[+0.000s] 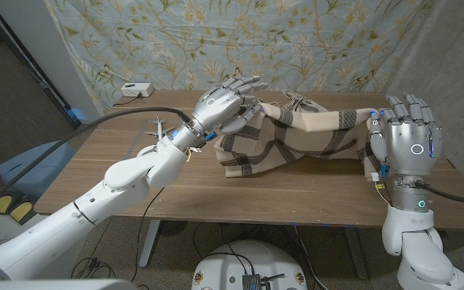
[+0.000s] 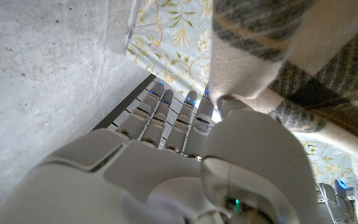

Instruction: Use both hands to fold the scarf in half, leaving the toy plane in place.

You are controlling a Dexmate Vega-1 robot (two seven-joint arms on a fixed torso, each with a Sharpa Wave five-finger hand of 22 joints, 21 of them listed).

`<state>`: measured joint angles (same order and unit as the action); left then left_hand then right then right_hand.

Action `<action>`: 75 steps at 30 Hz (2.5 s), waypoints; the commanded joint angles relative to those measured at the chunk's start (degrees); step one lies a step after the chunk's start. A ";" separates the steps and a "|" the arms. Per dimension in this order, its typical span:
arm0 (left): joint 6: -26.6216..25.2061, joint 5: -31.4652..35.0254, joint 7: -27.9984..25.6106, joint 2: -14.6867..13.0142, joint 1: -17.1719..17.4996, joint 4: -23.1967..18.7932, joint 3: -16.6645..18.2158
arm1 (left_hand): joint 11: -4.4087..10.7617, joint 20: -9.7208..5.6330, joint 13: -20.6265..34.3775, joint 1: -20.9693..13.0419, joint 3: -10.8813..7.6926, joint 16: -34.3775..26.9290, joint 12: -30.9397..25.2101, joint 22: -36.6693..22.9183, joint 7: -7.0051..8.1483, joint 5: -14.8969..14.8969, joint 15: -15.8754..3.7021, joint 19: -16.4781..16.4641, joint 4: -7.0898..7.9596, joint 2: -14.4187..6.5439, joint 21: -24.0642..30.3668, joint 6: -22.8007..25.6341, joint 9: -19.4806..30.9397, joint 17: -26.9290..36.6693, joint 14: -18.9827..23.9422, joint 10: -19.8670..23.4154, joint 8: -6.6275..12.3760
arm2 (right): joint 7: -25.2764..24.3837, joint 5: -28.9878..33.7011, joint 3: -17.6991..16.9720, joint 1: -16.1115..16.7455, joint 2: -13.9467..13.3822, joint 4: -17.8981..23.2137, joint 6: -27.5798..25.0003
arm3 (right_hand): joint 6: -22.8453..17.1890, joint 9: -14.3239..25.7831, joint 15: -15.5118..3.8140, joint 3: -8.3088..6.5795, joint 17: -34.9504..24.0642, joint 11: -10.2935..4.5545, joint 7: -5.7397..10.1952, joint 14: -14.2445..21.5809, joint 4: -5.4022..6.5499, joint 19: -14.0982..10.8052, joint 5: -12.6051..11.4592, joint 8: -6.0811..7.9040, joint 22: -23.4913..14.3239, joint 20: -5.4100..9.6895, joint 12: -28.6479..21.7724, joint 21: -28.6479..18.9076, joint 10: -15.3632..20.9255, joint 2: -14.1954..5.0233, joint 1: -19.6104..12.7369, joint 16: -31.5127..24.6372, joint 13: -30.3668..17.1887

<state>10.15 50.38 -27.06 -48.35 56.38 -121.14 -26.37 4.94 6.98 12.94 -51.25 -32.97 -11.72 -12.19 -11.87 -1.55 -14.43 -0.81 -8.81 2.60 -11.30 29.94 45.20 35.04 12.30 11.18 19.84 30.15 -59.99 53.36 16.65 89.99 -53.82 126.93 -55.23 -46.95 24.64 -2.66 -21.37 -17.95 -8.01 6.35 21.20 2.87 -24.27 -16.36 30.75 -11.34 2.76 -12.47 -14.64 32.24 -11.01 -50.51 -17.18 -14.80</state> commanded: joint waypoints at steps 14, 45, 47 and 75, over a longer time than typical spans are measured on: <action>5.19 -6.74 0.48 1.41 0.33 -4.32 7.35 | 0.35 -0.18 0.72 0.84 -0.64 -0.57 -0.54 -0.27 -0.03 -0.47 -0.17 -0.41 1.67 0.06 1.06 -1.39 3.67 0.33 0.34 0.35 3.41 | -0.78 11.60 -0.20 -11.83 3.69 -4.14 10.23 | 0.76 1.68 -9.94 -0.12 -0.50 -0.68 0.40 1.05 0.76 -0.71 -0.89 1.95 -0.35 3.83 -0.14 -0.64 0.00 0.33 0.33 -0.08 -0.57; -7.27 0.76 9.84 6.43 -6.73 -6.41 10.78 | 0.91 -0.63 1.52 1.20 -1.71 -0.57 -0.72 -0.39 0.51 -0.31 -0.43 -0.48 2.88 0.28 2.13 -3.33 8.59 0.41 0.36 0.70 7.84 | 8.66 17.83 5.26 -32.52 6.05 -12.14 19.14 | 1.78 4.74 -10.09 -0.06 -1.19 -1.58 1.45 1.87 1.46 -0.77 -1.72 5.31 -0.40 4.17 -0.19 -1.17 -0.11 0.78 0.18 0.28 -1.49; -8.99 2.51 11.23 6.33 -8.25 -5.68 9.58 | 0.90 -0.63 1.57 1.21 -1.80 -0.56 -0.69 -0.39 0.56 -0.29 -0.43 -0.45 2.92 0.29 2.19 -3.40 8.89 0.41 0.34 0.62 8.15 | 9.36 17.98 6.33 -34.43 6.42 -13.50 19.83 | 1.85 4.88 -10.10 -0.05 -1.21 -1.63 1.42 1.88 1.48 -0.76 -1.76 5.48 -0.40 4.17 -0.16 -1.20 -0.18 0.79 0.17 0.31 -1.54; -25.71 23.54 22.43 9.21 -28.41 13.38 -9.44 | 1.25 -1.03 2.12 1.33 -2.82 -0.51 -0.63 -0.28 0.61 0.07 -0.50 -0.46 3.23 0.46 3.06 -4.29 10.57 0.31 0.35 0.46 10.77 | 14.89 16.63 23.61 -63.33 14.57 -41.50 28.68 | 2.49 5.52 -10.13 0.04 -1.58 -1.65 1.50 1.87 1.85 -0.57 -2.24 7.03 -0.40 4.22 -0.11 -1.47 -0.21 0.88 0.00 0.85 -2.12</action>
<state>-9.81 65.40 -7.89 -40.80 35.29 -115.36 -28.46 5.97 6.36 14.79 -50.21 -35.16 -12.09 -12.58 -11.98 -1.25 -14.35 -1.02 -8.97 5.81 -10.84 32.66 40.80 45.67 12.51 11.37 20.24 40.55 -45.71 71.17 33.37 37.65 -42.71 97.37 -29.90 -44.58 30.03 -2.65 -21.27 -19.30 -9.32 8.08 22.62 4.28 -24.67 -18.25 37.48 -11.59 2.34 -12.47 -15.60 32.13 -10.62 -50.13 -16.46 -16.64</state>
